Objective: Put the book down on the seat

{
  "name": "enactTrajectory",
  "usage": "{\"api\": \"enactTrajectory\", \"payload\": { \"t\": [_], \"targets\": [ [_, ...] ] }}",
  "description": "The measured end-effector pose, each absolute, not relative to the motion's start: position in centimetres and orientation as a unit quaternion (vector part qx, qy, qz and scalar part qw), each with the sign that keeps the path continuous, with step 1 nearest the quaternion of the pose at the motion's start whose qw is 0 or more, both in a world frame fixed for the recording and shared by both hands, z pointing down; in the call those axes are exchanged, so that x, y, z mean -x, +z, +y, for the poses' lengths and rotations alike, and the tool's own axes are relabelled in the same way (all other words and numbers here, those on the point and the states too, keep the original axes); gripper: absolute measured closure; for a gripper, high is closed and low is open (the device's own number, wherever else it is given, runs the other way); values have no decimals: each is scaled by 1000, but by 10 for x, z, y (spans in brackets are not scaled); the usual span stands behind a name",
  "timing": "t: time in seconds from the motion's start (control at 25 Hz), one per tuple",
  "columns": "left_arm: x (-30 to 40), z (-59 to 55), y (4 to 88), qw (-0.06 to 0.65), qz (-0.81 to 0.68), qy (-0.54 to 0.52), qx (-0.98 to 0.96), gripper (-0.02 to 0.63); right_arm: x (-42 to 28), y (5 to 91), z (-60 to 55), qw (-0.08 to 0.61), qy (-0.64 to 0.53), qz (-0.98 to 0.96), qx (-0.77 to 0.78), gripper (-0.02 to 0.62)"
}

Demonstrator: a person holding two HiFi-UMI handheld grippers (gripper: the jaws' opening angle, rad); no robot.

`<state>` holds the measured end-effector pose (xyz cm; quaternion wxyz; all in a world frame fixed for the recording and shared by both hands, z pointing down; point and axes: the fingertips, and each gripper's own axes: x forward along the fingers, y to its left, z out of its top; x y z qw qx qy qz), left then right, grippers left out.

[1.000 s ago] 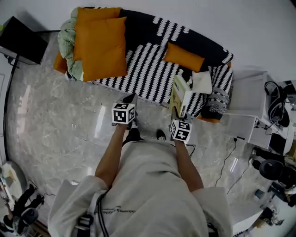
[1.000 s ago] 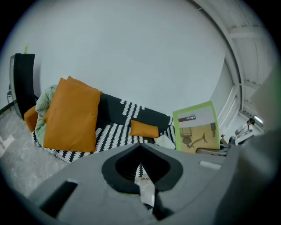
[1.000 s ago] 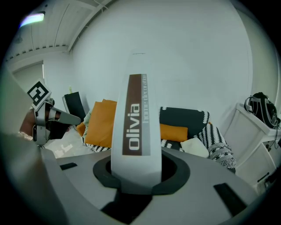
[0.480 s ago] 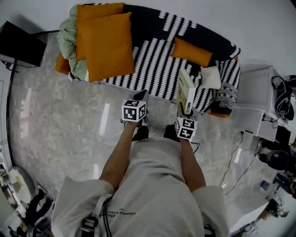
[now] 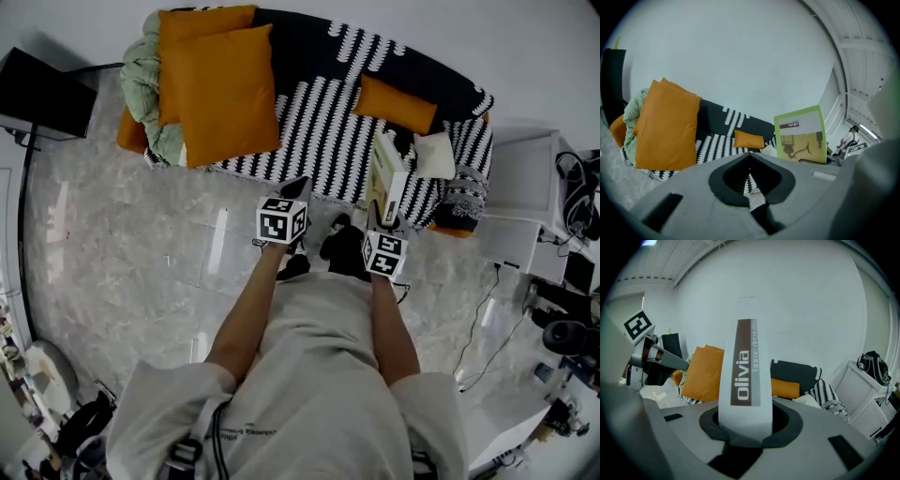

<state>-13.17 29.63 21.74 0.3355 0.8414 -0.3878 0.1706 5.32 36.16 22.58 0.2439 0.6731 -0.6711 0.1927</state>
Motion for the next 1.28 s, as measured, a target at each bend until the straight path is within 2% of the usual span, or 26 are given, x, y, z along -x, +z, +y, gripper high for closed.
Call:
{"api": "enactTrajectory", "payload": {
  "t": [0.2,0.64,1.12,1.28],
  "targets": [
    [126,286,226,335,-391,179,-839,606,-59,240,346,238,203,-674,-670,472],
    [110,225,214,286,-390,219,-847,606,-70,261,248,216,248,-678,-657,472],
    [61,180,261,330,-376,253,-828,606,-119,284,200,234,276,-669,-649,472],
    [41,169,271,362,-361,219,-831,606,-135,297,200,243,296,-665,-642,472]
  ]
}}
